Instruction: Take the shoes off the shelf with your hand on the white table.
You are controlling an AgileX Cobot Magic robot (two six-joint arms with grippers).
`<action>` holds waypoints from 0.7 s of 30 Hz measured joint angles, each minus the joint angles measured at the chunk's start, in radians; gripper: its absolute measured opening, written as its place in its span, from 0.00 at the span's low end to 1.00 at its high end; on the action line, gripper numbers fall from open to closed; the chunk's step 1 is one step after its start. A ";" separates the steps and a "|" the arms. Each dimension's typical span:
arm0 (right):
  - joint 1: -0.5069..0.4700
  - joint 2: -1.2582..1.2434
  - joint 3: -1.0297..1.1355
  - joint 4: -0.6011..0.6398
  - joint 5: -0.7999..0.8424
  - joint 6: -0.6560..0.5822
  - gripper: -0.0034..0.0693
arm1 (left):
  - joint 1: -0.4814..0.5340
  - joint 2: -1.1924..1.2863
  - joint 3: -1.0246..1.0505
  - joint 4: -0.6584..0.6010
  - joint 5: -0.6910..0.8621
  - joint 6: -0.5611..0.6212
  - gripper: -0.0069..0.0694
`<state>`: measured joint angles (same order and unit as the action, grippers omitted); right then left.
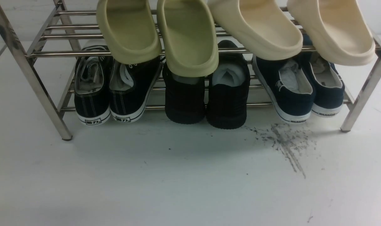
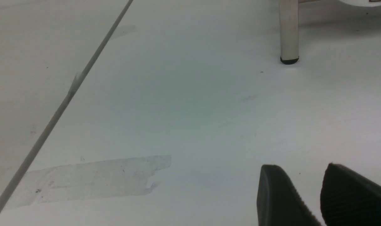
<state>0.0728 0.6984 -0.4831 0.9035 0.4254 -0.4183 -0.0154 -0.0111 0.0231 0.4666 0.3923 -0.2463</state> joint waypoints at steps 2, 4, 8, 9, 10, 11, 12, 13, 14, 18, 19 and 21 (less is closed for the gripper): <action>0.000 0.150 -0.092 -0.065 0.088 -0.004 0.05 | 0.000 0.000 0.000 0.000 0.000 0.000 0.41; 0.001 0.273 -0.186 -0.133 0.165 -0.002 0.05 | 0.000 0.000 0.000 0.000 0.000 0.000 0.41; 0.004 0.472 -0.387 -0.322 0.289 0.088 0.05 | 0.000 0.000 0.000 0.000 0.000 0.000 0.41; 0.005 0.504 -0.427 -0.370 0.309 0.127 0.05 | 0.000 0.000 0.000 0.000 0.000 0.000 0.41; 0.005 0.532 -0.465 -0.418 0.325 0.152 0.05 | 0.000 0.000 0.000 0.000 0.000 0.000 0.41; 0.005 0.570 -0.519 -0.483 0.359 0.212 0.05 | 0.000 0.000 0.000 0.000 0.000 0.000 0.41; 0.005 0.592 -0.553 -0.520 0.373 0.238 0.06 | 0.000 0.000 0.000 0.000 0.000 0.000 0.41; 0.005 0.618 -0.592 -0.566 0.396 0.284 0.07 | 0.000 0.000 0.000 0.000 0.000 0.000 0.41; 0.005 0.640 -0.627 -0.590 0.407 0.307 0.08 | 0.000 0.000 0.000 0.001 0.000 0.000 0.41; 0.032 0.714 -0.712 -0.672 0.426 0.331 0.18 | 0.000 0.000 0.000 0.001 0.000 0.000 0.41; 0.045 0.724 -0.722 -0.683 0.426 0.331 0.20 | 0.000 0.000 0.000 0.001 0.000 0.000 0.41; 0.094 0.759 -0.733 -0.715 0.425 0.331 0.30 | 0.000 0.000 0.000 0.001 0.000 0.000 0.41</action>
<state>0.1666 1.4570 -1.2166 0.1890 0.8503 -0.0871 -0.0154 -0.0111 0.0231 0.4677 0.3923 -0.2463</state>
